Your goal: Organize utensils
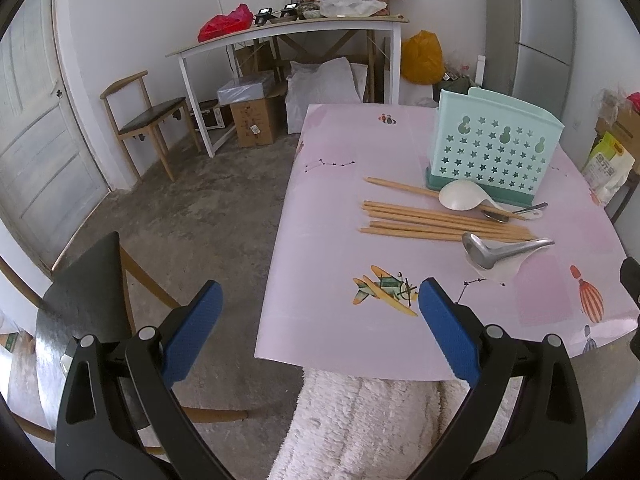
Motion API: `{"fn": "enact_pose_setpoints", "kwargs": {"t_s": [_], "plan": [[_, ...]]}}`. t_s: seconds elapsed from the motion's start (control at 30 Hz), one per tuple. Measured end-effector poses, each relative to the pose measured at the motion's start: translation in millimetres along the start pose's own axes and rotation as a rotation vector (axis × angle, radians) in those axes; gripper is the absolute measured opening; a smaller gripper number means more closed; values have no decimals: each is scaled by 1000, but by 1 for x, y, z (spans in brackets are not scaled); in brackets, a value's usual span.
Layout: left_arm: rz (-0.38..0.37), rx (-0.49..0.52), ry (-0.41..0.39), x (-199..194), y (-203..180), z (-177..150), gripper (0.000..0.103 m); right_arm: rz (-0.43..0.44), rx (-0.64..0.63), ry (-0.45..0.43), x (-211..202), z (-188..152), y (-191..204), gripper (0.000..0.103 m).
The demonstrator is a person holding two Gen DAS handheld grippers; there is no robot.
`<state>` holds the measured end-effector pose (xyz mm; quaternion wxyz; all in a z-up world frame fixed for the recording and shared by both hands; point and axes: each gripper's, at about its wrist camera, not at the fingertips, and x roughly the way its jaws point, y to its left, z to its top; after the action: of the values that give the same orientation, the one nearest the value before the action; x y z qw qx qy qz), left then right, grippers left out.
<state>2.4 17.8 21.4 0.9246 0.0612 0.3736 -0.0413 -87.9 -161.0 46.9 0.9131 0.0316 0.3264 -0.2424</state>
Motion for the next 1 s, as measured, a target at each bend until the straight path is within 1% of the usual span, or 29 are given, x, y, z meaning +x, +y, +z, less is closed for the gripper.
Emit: {"fn": "enact_pose_setpoints", "kwargs": {"t_s": [0.2, 0.27, 0.33, 0.4, 0.5, 0.6, 0.7, 0.8, 0.87, 1.0], "plan": [[0, 18, 15, 5, 3, 0, 94, 41, 12, 16, 2, 1, -5, 97], [9, 24, 22, 9, 3, -1, 94, 59, 15, 30, 7, 0, -7, 97], [-4, 24, 11, 11, 3, -1, 94, 89, 15, 53, 15, -1, -10, 97], [-53, 27, -8, 13, 4, 1, 95, 121, 23, 74, 25, -2, -14, 97], [-164, 6, -19, 17, 4, 3, 95, 173, 54, 91, 38, -5, -23, 97], [-276, -35, -40, 21, 1, 4, 95, 198, 70, 84, 49, -8, -28, 97], [-330, -85, -15, 36, -8, 7, 95, 216, 74, 91, 65, -14, -31, 97], [-386, -83, 27, 55, -23, 9, 94, 248, 79, 94, 81, -16, -32, 97], [-445, -70, 12, 64, -34, 12, 94, 274, 72, 96, 91, -16, -30, 97], [-507, -38, -7, 75, -51, 19, 94, 324, 58, 110, 108, -13, -27, 97]]}}
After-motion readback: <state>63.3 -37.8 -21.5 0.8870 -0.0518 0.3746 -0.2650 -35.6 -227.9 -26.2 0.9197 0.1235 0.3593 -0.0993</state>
